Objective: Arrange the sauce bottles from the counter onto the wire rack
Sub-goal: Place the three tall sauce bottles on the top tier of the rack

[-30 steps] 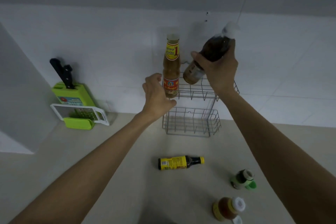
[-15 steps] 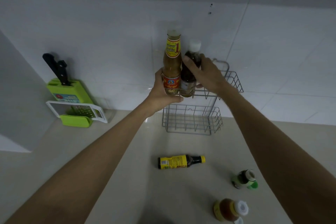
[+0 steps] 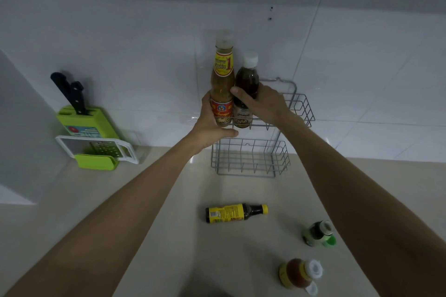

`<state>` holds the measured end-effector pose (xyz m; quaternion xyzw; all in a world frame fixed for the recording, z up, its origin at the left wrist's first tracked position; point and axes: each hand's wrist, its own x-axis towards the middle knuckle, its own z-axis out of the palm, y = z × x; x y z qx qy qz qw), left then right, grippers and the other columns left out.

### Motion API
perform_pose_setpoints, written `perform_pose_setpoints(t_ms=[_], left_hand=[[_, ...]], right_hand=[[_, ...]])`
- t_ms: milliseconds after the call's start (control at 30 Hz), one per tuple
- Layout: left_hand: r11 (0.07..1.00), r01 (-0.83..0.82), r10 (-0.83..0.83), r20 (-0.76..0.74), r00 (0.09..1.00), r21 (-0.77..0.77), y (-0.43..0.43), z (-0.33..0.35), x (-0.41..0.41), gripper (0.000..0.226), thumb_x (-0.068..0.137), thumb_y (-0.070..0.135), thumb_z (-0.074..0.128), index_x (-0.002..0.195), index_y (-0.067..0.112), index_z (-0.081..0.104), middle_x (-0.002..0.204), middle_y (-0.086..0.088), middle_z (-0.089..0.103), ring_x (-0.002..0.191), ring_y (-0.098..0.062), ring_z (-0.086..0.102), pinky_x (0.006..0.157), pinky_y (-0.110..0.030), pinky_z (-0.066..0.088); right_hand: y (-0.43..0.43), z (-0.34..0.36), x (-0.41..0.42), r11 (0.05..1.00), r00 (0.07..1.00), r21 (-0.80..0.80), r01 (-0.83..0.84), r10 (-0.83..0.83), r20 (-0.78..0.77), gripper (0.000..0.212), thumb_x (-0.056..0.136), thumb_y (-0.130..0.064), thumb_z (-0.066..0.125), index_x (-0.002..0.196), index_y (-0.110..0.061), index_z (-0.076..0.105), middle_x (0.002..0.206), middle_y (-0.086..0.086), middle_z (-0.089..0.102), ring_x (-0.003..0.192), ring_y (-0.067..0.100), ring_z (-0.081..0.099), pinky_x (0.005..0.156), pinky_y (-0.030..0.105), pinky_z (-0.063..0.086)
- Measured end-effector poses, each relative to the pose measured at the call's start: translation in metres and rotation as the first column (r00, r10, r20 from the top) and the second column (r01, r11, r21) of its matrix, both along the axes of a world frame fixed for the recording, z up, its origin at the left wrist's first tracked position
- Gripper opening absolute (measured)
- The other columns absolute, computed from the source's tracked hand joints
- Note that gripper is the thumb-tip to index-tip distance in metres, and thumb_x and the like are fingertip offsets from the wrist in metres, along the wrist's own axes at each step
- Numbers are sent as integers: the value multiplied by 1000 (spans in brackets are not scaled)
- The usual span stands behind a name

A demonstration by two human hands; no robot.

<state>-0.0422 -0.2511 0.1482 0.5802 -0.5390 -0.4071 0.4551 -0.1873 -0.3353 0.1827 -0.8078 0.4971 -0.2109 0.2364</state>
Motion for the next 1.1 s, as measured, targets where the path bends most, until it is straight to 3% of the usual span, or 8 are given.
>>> perform_pose_setpoints(t_ms=[100,200,300,400,633,867,1000,1100], left_hand=[[1000,14,-15,76,997,8,2,-5,6,121,73,-5,79,152,21,-7,158,-7,17,137,-14,33,103,-26,40],[992,-127,126,147,981,-2,15,-25,13,111,80,-4,72,154,19,-9,163,-3,3,142,-10,17,107,-19,22],[955,-290,270,222,937,62,41,-63,20,86,87,-3,63,153,10,10,160,-9,19,146,-23,20,107,-19,16],[943,-180,82,329,941,281,71,-103,26,73,91,4,59,152,9,20,158,-10,27,143,-24,28,106,-21,22],[846,101,-340,383,859,523,104,-137,28,69,92,24,63,151,12,28,157,-6,30,143,-20,30,104,-20,24],[886,205,-318,223,922,415,94,-117,17,36,81,28,75,112,27,58,103,6,66,97,-15,63,83,-26,52],[990,57,-88,250,964,126,94,-102,4,36,80,27,75,111,28,56,89,11,66,80,-7,63,63,-11,46],[990,-80,116,341,933,-117,93,-86,-9,43,78,30,78,115,25,57,86,10,66,75,-8,64,62,-18,51]], right_hand=[[14,-14,1,995,970,16,95,-96,222,77,84,-71,46,133,-12,40,129,14,52,119,26,53,98,39,47],[58,-62,-7,860,860,-352,370,-174,481,43,90,-37,52,128,-18,41,124,3,51,110,17,51,90,32,47],[92,-132,-24,994,993,-60,-86,80,-91,45,85,-19,58,128,-21,45,129,6,54,118,22,53,95,42,48],[118,-187,-36,869,704,464,-172,438,-559,75,82,-34,68,145,-17,31,152,12,32,140,32,30,113,49,25],[129,-206,-40,922,711,-141,-362,176,-681,38,71,-21,79,107,-29,67,103,-3,70,93,23,66,85,33,53],[95,-144,-48,587,907,-692,-420,256,-333,37,83,-4,66,119,-14,60,126,11,62,124,29,51,117,47,24],[103,-108,-48,820,982,-572,33,80,172,69,77,-6,72,137,-10,39,149,18,37,144,28,25,118,48,21],[121,-87,-39,986,783,-74,152,-74,618,68,79,-31,69,137,-12,39,143,2,43,136,11,38,113,40,33]])
